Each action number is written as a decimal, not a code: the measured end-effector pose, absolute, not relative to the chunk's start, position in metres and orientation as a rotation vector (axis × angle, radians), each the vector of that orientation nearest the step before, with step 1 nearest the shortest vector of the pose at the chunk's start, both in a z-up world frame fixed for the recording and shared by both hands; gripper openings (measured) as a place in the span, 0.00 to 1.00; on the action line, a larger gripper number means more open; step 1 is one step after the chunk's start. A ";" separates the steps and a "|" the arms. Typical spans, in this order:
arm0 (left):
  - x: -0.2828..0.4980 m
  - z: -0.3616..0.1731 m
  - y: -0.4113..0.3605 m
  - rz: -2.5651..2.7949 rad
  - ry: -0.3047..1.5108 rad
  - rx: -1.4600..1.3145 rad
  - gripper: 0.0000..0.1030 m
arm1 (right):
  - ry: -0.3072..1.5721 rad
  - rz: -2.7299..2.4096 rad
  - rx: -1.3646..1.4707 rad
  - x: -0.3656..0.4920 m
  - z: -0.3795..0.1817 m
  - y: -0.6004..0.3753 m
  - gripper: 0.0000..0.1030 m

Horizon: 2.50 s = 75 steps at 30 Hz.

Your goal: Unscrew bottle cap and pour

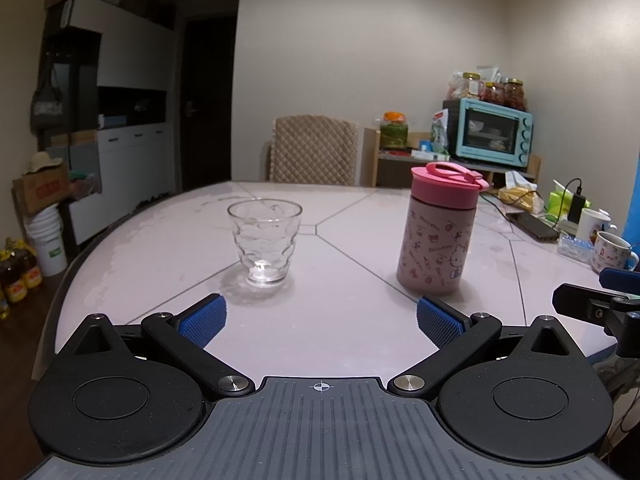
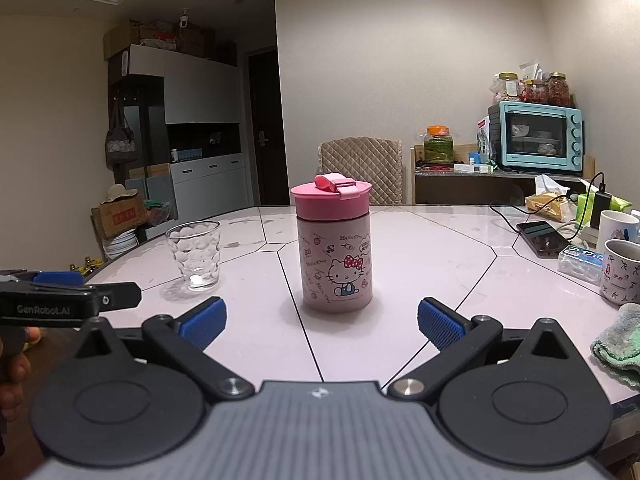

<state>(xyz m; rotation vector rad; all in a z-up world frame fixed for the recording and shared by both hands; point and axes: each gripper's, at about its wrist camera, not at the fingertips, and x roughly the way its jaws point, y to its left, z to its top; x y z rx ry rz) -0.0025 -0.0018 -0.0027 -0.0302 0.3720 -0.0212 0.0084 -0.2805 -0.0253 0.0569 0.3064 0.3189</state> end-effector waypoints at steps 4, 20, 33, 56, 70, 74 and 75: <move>-0.002 -0.003 -0.003 -0.029 0.372 -0.029 1.00 | 0.307 0.316 0.054 0.007 -0.026 -0.278 1.00; 0.005 -0.003 -0.012 -0.066 0.378 -0.007 1.00 | 0.294 0.304 0.057 0.018 -0.022 -0.286 1.00; 0.025 -0.002 -0.020 -0.120 0.381 0.013 1.00 | 0.274 0.317 0.065 0.036 -0.013 -0.294 1.00; 0.088 -0.008 -0.050 -0.302 0.382 0.056 1.00 | 0.259 0.333 0.054 0.077 0.000 -0.306 1.00; 0.115 -0.017 -0.059 -0.358 0.384 0.065 1.00 | 0.244 0.373 0.059 0.100 0.005 -0.310 1.00; 0.119 -0.018 -0.059 -0.362 0.385 0.058 1.00 | 0.249 0.383 0.058 0.108 0.005 -0.310 1.00; 0.120 -0.018 -0.059 -0.362 0.385 0.059 1.00 | 0.250 0.385 0.058 0.109 0.005 -0.310 1.00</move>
